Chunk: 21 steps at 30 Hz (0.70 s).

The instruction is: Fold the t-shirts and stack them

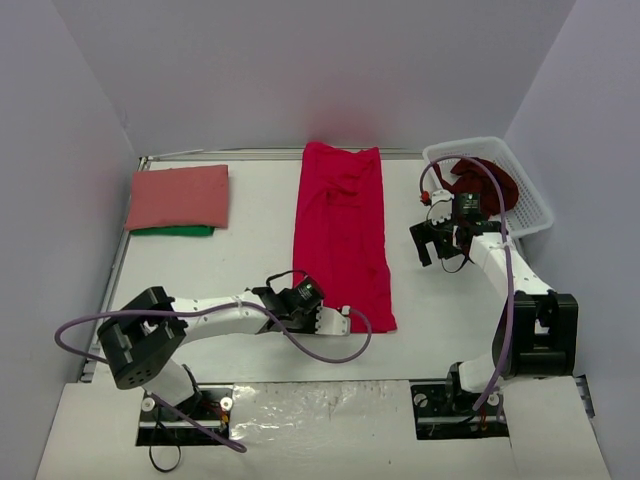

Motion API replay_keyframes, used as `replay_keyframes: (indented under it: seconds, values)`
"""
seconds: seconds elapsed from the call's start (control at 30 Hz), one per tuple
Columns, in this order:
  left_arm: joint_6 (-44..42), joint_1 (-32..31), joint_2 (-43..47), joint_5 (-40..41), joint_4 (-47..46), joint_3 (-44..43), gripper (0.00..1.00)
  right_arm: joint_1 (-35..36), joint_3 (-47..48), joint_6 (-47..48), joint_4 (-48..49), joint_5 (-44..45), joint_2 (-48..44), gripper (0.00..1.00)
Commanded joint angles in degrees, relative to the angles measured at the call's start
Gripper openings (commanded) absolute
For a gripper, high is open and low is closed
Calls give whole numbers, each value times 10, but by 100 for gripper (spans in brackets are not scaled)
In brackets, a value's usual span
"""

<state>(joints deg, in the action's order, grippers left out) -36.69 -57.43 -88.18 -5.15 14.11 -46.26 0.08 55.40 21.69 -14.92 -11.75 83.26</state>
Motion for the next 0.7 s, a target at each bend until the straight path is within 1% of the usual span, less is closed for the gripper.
replay_keyframes:
  seconds: [0.0, 0.07, 0.13, 0.17, 0.2, 0.27, 0.3, 0.37, 0.4, 0.43, 0.47, 0.53, 0.57, 0.63, 0.67]
  values:
    - [7, -1, 21, -14, 41, -15, 2, 2, -5, -4, -2, 6, -10, 100]
    - [5, 9, 44, -35, 56, -21, 2, 2, 1, 2, -12, -14, -20, 99]
    - [3, 27, 60, -67, 85, -37, 2, 2, -3, 16, -20, -64, -51, 97]
    - [3, 50, 73, -104, 95, -46, 2, 3, -9, 27, -20, -86, -67, 97]
    - [5, 66, 78, -126, 105, -54, 2, 6, -18, 65, -19, -125, -102, 100]
    - [3, 108, 81, -185, 143, -80, 2, 13, -52, 99, -10, -146, -152, 100]
    - [4, 119, 79, -198, 166, -87, 2, 14, -65, 136, -7, -165, -167, 100]
    - [-6, 139, 72, -228, 187, -98, 2, 27, -89, 166, -8, -180, -201, 100]
    - [-9, 158, 69, -238, 190, -97, 2, 32, -95, 185, -21, -194, -214, 100]
    - [-15, 164, 61, -245, 199, -98, 2, 35, -107, 248, -36, -238, -225, 100]
    - [-16, 170, 56, -251, 202, -101, 2, 44, -112, 277, -62, -257, -251, 100]
    - [-22, 178, 44, -268, 218, -107, 2, 62, -111, 339, -96, -285, -260, 100]
    - [-22, 179, 30, -270, 223, -115, 2, 71, -95, 352, -137, -292, -241, 100]
    - [-25, 183, 13, -277, 235, -120, 2, 102, -89, 367, -157, -315, -226, 100]
    - [-25, 184, 8, -282, 237, -123, 2, 135, -90, 364, -163, -313, -223, 99]
